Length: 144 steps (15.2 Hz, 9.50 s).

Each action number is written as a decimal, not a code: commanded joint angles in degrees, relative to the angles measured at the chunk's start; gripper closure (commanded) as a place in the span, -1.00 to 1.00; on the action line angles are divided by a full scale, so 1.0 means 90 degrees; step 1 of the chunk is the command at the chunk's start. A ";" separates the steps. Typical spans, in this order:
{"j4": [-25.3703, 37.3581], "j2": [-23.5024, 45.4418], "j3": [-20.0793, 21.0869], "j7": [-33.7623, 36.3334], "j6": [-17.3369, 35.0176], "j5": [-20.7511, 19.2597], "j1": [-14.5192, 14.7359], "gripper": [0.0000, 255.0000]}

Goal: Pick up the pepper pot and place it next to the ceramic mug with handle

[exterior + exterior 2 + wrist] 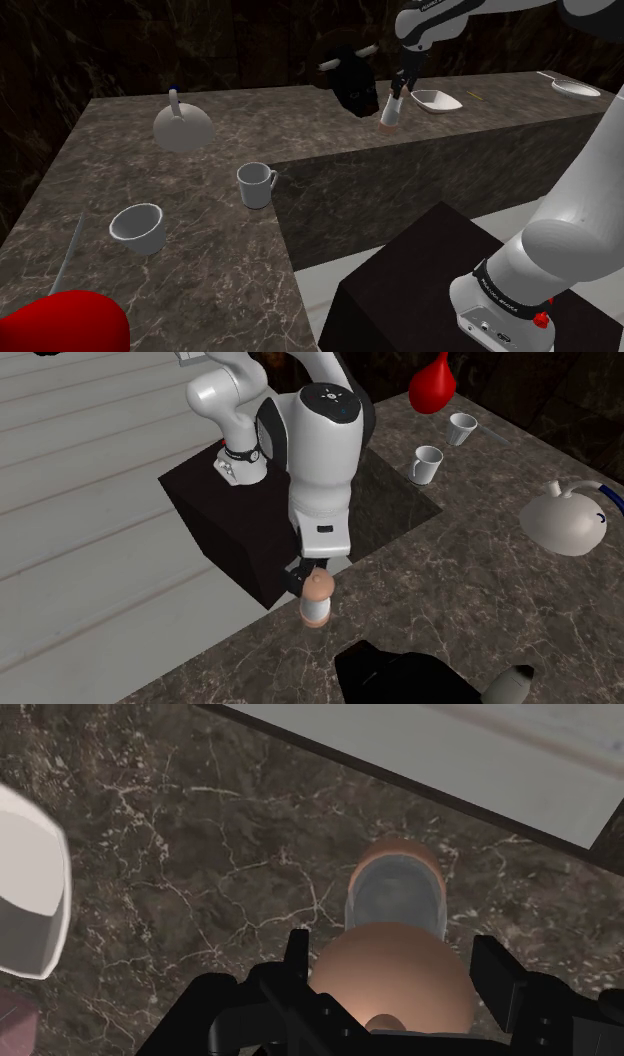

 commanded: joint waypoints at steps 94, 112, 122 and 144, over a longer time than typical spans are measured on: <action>0.3556 -0.0482 0.4199 0.7378 -0.5319 -0.0730 0.3785 1.00; 0.2703 -0.0188 0.4399 0.8088 -0.4296 -0.0783 0.4087 1.00; 0.1688 -0.0311 0.4375 0.8183 -0.3401 -0.0744 0.4015 1.00; 0.0165 -0.0025 0.4319 0.8513 -0.1641 -0.0937 0.3983 1.00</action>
